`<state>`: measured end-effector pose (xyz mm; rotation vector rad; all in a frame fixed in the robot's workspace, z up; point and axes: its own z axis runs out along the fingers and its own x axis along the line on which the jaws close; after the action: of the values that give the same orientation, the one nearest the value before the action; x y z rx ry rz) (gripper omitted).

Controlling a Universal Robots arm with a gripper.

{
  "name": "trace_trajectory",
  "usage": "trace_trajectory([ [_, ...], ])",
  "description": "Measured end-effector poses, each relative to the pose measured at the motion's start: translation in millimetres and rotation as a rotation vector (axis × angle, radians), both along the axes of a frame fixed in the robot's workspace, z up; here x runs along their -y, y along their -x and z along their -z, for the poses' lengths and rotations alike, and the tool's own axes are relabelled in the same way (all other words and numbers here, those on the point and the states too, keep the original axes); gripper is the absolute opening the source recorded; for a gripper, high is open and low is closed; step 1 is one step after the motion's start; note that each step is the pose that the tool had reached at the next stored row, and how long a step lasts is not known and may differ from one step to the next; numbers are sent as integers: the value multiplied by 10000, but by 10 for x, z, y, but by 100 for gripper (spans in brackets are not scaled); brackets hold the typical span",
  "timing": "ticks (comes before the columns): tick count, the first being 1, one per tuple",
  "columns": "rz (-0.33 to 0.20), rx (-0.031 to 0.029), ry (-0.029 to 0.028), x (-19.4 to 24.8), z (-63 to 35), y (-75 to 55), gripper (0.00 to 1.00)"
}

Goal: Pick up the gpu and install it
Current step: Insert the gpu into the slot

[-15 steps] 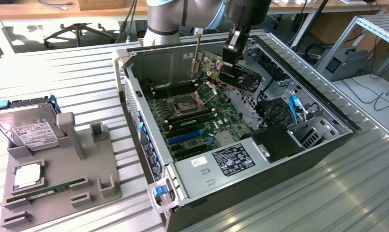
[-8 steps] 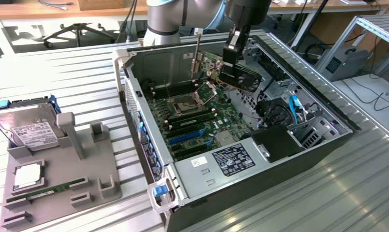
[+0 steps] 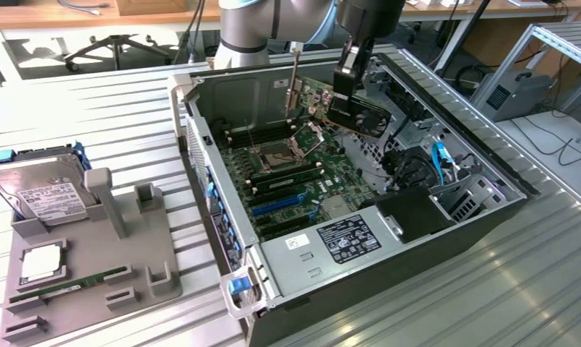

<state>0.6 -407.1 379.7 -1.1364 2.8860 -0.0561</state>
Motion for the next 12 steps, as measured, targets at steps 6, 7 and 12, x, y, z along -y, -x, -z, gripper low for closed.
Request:
trace_trajectory([
  [6,-94,0,1,0,1,0,27],
  [7,-114,1,1,0,2,0,27],
  [12,-233,0,4,0,2,0,27],
])
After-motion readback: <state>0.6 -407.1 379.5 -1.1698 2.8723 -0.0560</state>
